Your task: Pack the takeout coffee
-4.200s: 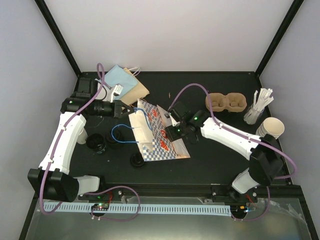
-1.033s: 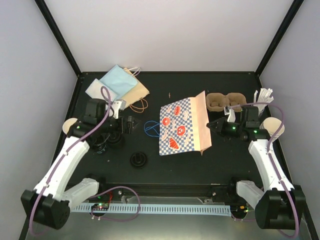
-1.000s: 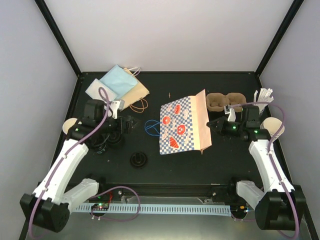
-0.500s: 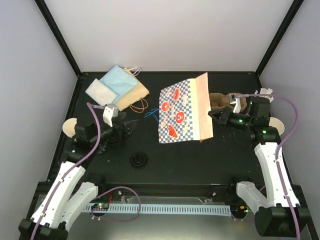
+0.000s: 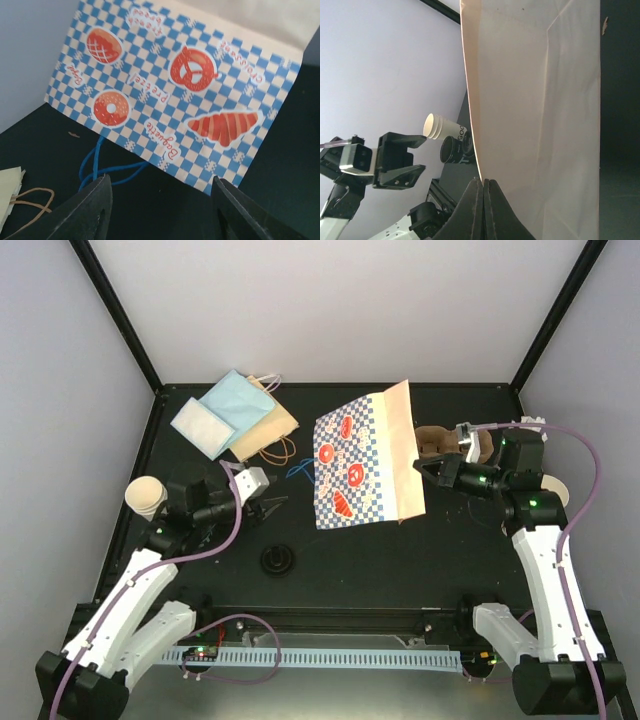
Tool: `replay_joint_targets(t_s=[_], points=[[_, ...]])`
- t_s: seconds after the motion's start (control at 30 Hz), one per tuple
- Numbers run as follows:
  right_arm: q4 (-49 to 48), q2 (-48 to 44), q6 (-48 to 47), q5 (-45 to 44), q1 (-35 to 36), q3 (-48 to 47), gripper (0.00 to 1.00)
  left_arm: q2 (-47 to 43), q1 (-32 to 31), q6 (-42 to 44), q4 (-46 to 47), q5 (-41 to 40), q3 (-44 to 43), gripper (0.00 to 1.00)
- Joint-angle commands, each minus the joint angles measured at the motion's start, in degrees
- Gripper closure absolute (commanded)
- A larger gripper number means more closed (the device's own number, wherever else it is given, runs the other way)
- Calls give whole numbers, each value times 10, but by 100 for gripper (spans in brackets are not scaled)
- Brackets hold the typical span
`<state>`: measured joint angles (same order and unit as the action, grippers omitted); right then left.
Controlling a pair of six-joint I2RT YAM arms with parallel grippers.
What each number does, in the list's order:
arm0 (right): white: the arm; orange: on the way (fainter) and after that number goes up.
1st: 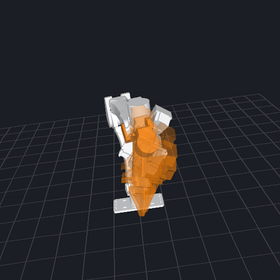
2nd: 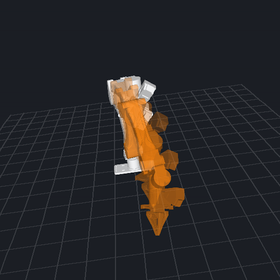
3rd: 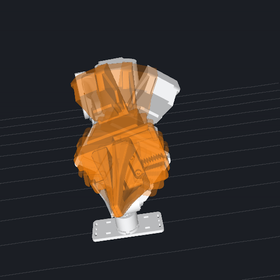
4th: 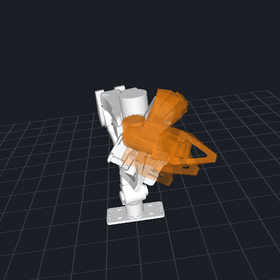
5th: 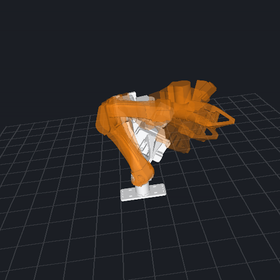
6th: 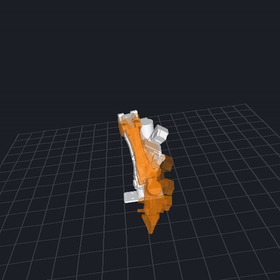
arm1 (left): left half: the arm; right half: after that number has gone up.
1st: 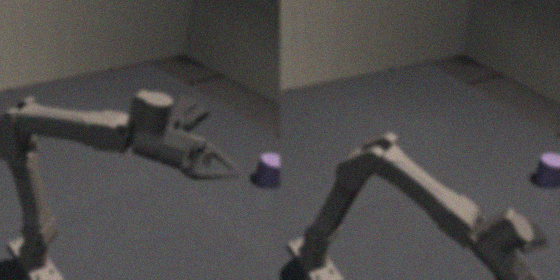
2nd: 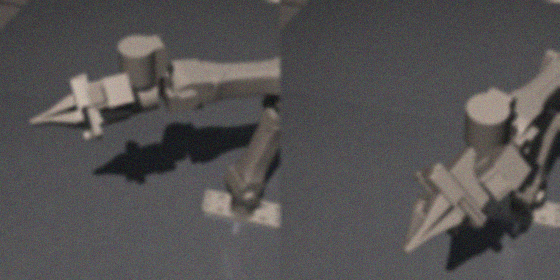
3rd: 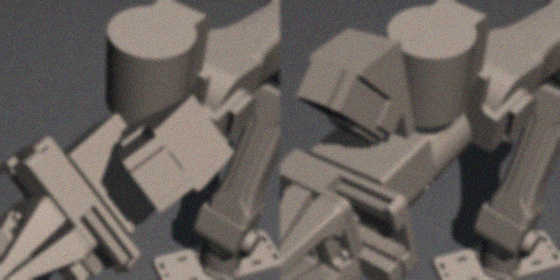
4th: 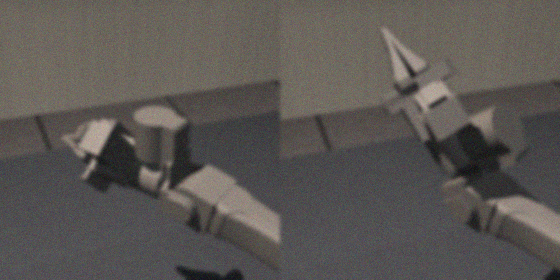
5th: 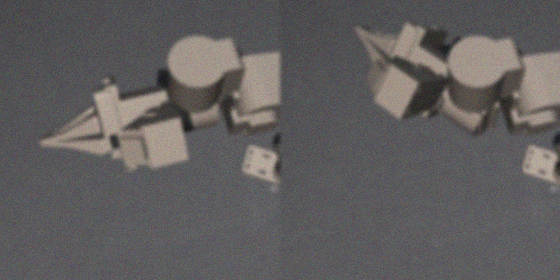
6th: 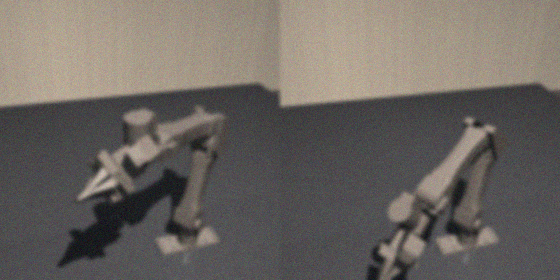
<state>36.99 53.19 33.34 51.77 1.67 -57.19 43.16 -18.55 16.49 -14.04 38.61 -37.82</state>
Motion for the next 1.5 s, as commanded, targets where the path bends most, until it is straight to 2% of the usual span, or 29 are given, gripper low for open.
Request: replay_joint_targets(t_s=[0.0, 0.1, 0.5, 0.77, 0.93, 1.07, 1.37, 1.4, 1.47], points=[[6, -6, -9, 21, 10, -24, 99, 7, -9, 128, -27, 3, -25, 43], [6, -6, -13, 23, 14, -27, 99, 11, -11, 170, -28, -12, -22, 45], [1, -12, -14, 42, 31, -29, 99, 58, -12, 236, -47, -87, -34, 48], [10, -26, -5, 57, 40, -49, 99, 82, -12, 234, -40, -126, -30, 47], [17, -28, -2, 62, 45, -64, 99, 86, -12, 237, -37, -140, -25, 40], [19, -30, 1, 67, 50, -74, 99, 88, -12, 235, -31, -158, -19, 40], [21, -36, 1, 69, 58, -76, 99, 71, -12, 221, -29, -228, -19, 47], [21, -37, 1, 69, 58, -75, 99, 65, -12, 218, -28, -228, -18, 49], [21, -37, 1, 69, 58, -76, 99, 56, -12, 215, -24, -227, -13, 61]])
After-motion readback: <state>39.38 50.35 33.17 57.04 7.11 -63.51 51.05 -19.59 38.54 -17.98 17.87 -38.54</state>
